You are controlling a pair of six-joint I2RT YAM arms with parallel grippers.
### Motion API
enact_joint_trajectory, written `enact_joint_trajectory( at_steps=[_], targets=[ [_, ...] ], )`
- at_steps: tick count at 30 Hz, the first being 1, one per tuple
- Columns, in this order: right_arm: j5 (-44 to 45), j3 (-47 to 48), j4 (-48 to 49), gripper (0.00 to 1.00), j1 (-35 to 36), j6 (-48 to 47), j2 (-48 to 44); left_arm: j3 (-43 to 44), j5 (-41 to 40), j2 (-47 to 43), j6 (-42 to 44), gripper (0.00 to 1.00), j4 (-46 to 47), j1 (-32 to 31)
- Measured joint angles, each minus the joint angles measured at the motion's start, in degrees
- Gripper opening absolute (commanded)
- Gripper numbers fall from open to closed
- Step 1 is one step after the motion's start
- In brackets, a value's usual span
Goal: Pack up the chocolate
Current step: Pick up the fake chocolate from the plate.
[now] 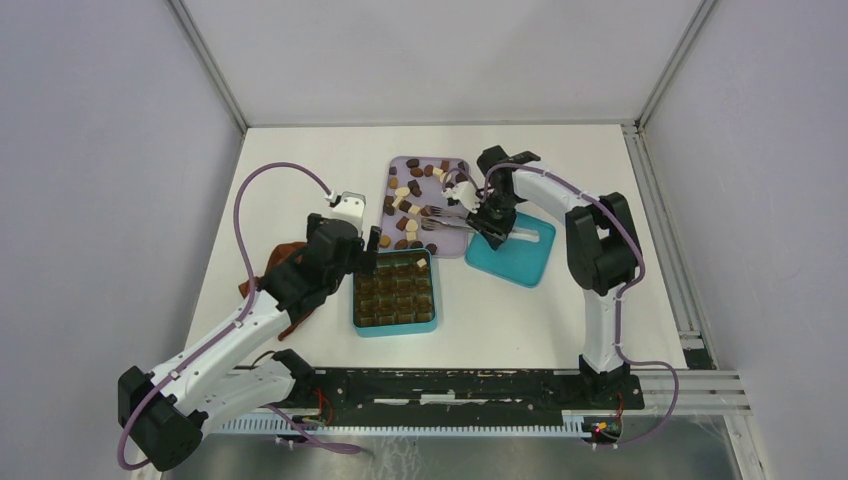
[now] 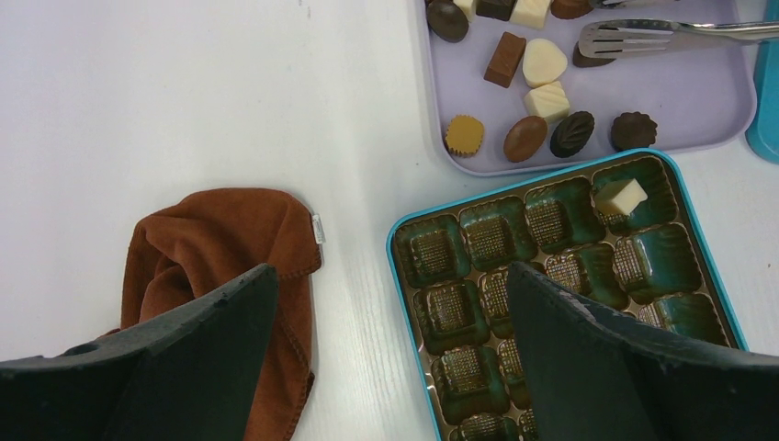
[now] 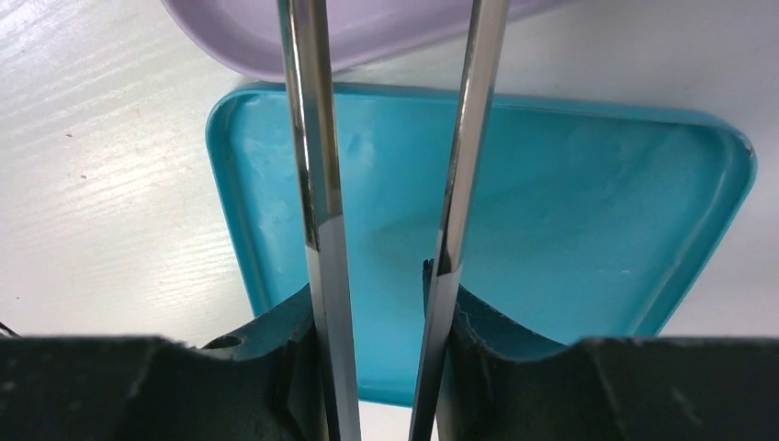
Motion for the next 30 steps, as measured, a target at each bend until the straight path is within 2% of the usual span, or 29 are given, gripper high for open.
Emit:
enact_joint_trajectory(
  at_steps=[11,16,20,23,30],
  targets=[
    [-0.37,0.55,-0.79,0.41,0.13,0.00,1.84,0.00,0.00,-0.02,0.00,0.99,0.00,0.00],
    [-0.35,0.59,-0.94,0.18,0.13,0.00,1.84,0.00,0.00,-0.02,0.00,0.99,0.00,0.00],
    [-0.50,0.59,-1.14,0.06,0.13,0.22,1.84,0.00,0.00,-0.02,0.00,0.99,0.00,0.00],
    [-0.52,0.59,-1.14,0.02,0.11,0.20,1.84,0.00,0.00,-0.02,0.00,0.99,0.00,0.00],
    [-1.11,-0.11,-1.01,0.02,-0.79,0.22,0.94,0.00,0.00,-0.04,0.00,0.99,0.00,0.00]
  ],
)
